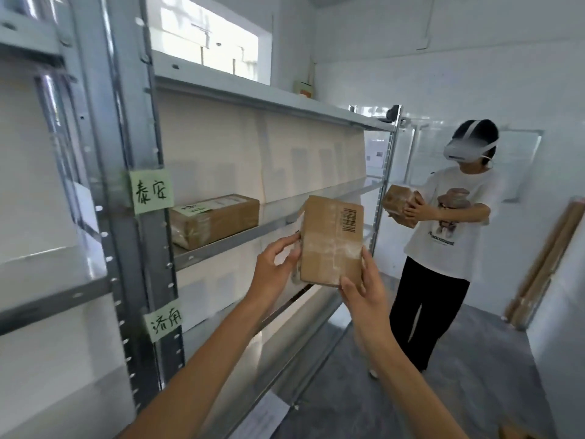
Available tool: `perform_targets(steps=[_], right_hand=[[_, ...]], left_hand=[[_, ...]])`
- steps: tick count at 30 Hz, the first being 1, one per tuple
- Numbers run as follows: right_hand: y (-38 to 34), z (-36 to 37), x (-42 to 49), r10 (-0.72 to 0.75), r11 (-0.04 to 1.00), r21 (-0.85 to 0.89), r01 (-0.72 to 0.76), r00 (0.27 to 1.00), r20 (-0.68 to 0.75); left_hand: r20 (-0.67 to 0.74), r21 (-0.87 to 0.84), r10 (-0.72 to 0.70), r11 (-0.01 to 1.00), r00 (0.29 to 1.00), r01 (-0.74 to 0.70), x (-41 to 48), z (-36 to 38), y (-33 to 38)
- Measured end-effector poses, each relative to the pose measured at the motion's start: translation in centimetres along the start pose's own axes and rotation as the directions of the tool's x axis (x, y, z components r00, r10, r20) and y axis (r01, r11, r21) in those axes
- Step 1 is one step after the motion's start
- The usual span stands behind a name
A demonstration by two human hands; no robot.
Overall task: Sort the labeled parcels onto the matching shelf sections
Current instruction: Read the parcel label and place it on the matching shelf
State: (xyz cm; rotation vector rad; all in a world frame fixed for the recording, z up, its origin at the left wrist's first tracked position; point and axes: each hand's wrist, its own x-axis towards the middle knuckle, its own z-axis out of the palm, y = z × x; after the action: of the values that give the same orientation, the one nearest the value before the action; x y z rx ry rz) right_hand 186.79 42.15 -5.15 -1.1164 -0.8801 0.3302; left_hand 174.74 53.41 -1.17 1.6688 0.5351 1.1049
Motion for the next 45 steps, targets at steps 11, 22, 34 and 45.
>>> perform_targets(steps=[11, 22, 34, 45], right_hand=[[-3.2, 8.0, -7.6, -0.005, 0.992, 0.12, -0.033, 0.952, 0.305], [-7.7, 18.7, -14.6, -0.115, 0.978, 0.21, -0.003, 0.829, 0.547], [-10.9, 30.4, -24.0, -0.13, 0.958, 0.277, -0.073, 0.753, 0.645], [-13.6, 40.7, -34.5, -0.141, 0.938, 0.326, -0.117, 0.732, 0.667]], left_hand=[[-0.199, -0.008, -0.204, 0.978, 0.959, 0.206, -11.2, -9.2, 3.4], [-0.38, 0.042, -0.139, 0.985, 0.914, 0.167, -20.5, -20.0, 8.7], [-0.511, 0.097, -0.136, 0.972, 0.849, 0.214, -30.1, -32.7, 12.5], [-0.579, 0.071, -0.159, 0.967, 0.8, 0.244, -39.0, -42.3, 16.4]])
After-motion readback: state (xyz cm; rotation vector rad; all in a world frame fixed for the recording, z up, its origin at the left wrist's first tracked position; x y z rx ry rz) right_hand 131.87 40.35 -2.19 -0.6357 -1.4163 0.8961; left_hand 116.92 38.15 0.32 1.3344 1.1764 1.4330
